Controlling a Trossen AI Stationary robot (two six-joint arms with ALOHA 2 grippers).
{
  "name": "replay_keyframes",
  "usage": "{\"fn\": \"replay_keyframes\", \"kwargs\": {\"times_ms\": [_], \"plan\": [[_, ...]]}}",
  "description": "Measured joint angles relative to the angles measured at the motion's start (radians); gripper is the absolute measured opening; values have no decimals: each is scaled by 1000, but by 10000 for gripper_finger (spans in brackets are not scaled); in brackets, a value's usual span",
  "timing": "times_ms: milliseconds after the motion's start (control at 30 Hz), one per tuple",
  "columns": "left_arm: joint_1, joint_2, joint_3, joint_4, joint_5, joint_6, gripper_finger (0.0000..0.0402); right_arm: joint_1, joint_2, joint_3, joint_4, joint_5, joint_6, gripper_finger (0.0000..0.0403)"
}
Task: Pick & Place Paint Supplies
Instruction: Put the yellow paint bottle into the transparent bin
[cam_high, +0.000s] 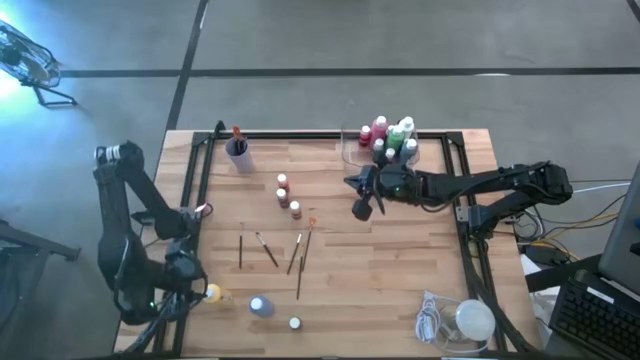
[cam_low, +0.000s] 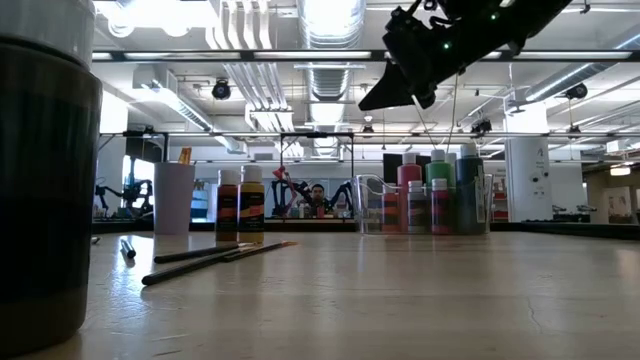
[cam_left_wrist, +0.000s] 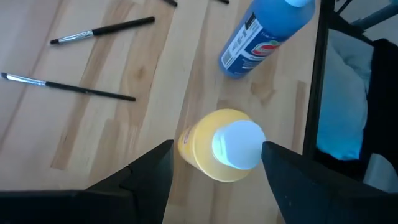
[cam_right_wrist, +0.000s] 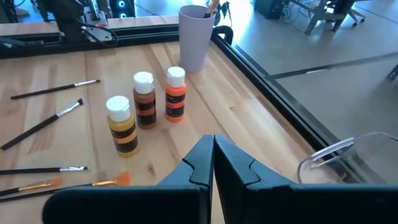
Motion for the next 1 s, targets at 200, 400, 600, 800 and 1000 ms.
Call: {"fn": "replay_keyframes", "kwargs": {"times_ms": [200, 400, 600, 800, 1000], "plan": [[0, 9, 0, 27, 16, -4, 247, 7, 0, 0, -1, -2, -1, 8], [0, -17, 1, 30, 51, 0, 247, 7, 0, 0, -1, -1, -4, 8], [-2, -41, 26, 3, 35, 23, 247, 7, 0, 0, -1, -1, -1, 8], [-50, -28, 18, 6, 55, -93, 245, 8, 0, -7, -10, -20, -4, 8], [-122, 2, -7, 0, 9, -187, 245, 10, 0, -12, -14, -22, 4, 8]]}}
